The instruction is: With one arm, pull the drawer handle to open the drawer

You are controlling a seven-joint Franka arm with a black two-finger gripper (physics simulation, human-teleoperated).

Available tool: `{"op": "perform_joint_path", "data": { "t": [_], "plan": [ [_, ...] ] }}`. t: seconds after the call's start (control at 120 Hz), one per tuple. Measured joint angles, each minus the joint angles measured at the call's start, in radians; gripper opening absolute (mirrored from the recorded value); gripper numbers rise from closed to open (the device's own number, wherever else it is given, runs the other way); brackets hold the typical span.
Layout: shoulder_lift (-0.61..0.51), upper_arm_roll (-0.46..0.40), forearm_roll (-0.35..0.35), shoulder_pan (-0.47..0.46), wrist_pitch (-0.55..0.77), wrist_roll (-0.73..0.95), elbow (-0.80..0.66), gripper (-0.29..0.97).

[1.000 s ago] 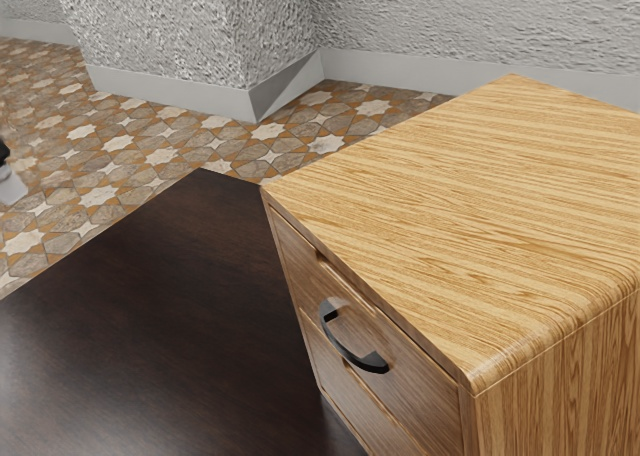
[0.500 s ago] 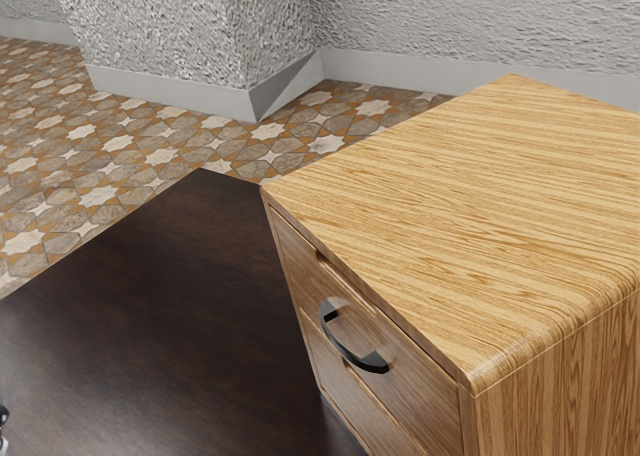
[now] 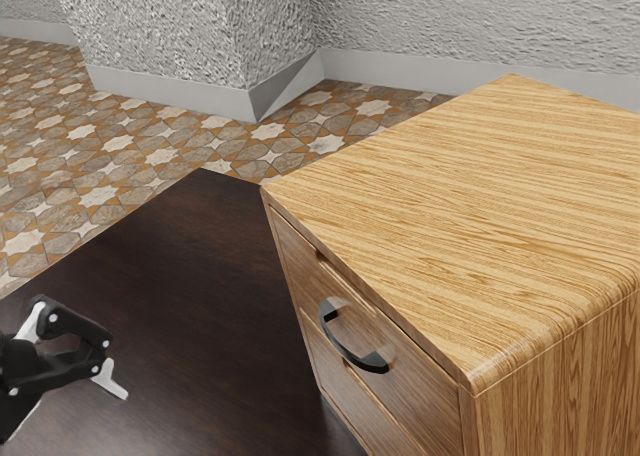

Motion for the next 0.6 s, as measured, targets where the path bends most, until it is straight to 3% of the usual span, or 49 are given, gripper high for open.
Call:
{"op": "perform_joint_path", "data": {
  "t": [0.317, 0.6],
  "plan": [
    [0.088, 0.000, 0.002, 0.008, 0.283, 0.336, -0.044, 0.68],
    [0.109, -0.003, -0.024, 0.010, 0.415, 0.518, -0.078, 0.68]
  ]
}}
